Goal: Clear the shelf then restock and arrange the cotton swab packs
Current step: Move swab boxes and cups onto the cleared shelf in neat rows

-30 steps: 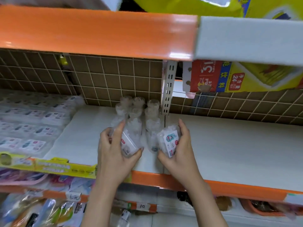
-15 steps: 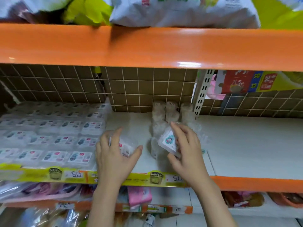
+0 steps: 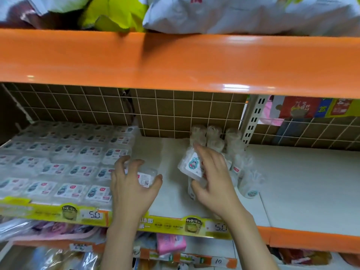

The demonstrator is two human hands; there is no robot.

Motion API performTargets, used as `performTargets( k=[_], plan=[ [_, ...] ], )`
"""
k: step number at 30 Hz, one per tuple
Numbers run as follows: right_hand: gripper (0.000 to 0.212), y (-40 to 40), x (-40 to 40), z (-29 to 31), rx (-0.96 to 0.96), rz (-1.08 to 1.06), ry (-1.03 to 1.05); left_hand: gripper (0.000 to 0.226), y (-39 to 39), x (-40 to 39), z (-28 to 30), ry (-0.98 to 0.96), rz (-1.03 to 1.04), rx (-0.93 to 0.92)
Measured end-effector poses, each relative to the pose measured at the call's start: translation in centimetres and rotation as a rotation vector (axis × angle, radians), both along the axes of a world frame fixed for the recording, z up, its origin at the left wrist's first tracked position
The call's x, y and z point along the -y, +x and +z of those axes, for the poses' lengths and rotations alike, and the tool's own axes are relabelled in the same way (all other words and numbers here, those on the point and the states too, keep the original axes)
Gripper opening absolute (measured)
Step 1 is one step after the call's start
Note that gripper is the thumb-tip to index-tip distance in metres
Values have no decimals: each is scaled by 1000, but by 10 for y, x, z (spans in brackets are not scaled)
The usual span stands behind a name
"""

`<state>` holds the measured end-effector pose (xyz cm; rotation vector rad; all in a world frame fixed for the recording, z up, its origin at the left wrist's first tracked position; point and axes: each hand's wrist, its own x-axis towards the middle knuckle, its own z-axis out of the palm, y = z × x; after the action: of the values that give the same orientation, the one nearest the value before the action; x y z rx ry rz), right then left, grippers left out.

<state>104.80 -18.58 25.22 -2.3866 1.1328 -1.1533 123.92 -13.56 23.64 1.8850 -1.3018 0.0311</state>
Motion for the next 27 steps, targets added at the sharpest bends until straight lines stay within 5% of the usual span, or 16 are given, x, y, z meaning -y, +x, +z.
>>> performTargets(
  k=[9, 18, 27],
  plan=[
    [90, 60, 13, 0, 10, 54, -16, 63, 53, 12, -4, -126, 53, 14],
    [78, 189, -1, -14, -31, 5, 36, 62, 198, 11, -17, -159, 79, 134],
    [81, 257, -24, -28, -81, -115, -2, 71, 273, 14, -17, 11, 113, 103]
  ],
)
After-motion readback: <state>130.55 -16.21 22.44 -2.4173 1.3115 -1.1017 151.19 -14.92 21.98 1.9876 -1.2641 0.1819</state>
